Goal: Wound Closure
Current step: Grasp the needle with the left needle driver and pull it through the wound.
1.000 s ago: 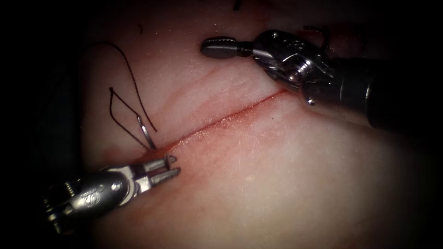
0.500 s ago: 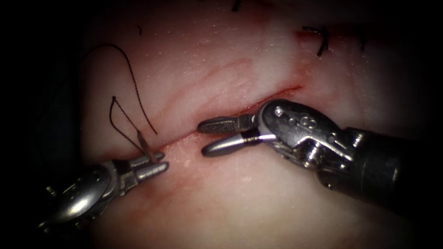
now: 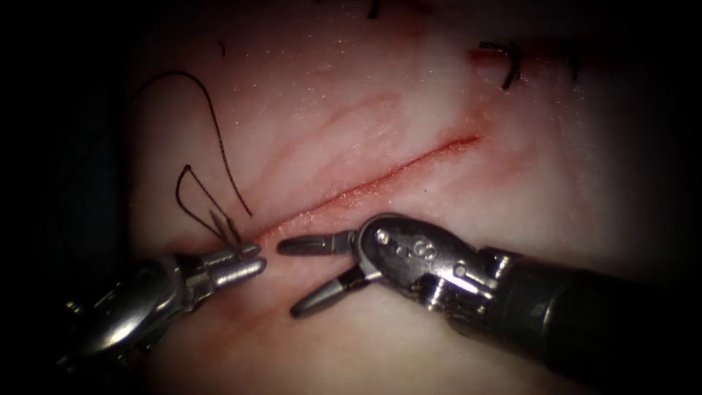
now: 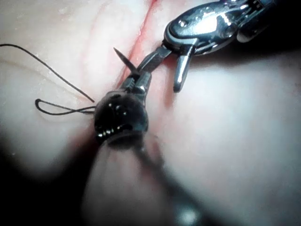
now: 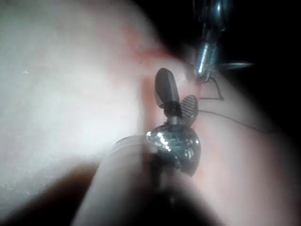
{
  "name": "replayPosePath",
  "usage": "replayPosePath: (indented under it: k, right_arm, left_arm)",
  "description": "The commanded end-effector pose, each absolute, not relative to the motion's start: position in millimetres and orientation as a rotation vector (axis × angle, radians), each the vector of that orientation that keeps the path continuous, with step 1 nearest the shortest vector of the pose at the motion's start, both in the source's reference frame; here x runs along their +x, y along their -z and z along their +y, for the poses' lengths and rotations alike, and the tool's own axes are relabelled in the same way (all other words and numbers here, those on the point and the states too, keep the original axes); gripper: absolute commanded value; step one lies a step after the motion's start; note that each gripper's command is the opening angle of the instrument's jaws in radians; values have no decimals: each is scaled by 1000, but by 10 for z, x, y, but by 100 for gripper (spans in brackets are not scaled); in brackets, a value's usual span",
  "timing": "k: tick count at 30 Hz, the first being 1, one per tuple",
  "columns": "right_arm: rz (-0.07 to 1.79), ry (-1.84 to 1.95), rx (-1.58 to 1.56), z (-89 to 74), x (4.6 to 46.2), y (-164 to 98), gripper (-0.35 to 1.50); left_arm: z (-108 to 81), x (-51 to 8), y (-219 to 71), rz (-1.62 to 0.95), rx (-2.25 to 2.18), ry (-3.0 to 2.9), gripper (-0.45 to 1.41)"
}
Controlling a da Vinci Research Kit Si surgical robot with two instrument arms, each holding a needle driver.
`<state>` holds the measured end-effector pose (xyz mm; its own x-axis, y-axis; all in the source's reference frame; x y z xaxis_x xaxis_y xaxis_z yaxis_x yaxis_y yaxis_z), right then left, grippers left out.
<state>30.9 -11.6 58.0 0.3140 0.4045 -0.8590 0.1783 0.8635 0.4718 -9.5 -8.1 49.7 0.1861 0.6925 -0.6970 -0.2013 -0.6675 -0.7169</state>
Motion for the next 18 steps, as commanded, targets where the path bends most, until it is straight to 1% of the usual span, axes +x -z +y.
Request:
replayPosePath:
  k: [1,6,11,16,17,18]
  right_arm:
    - [1168,-125,532,-117,310,-600,91]
    - [1093,-89,515,-130,302,-621,89]
    - [1081,-79,514,-135,303,-622,89]
    - [1075,-72,512,-138,303,-626,89]
    - [1068,-69,510,-140,303,-628,89]
    - [1068,-69,510,-140,303,-628,89]
  left_arm:
    - [-77,-99,-494,-541,-1715,-1477,-35]
    - [-71,-94,-470,-679,-1635,-1312,-35]
    - [-67,-94,-454,-723,-1638,-1229,-35]
    - [-72,-95,-442,-846,-1591,-1144,-35]
    - [-74,-95,-436,-903,-1570,-1104,-35]
    - [-74,-95,-436,-903,-1570,-1104,-35]
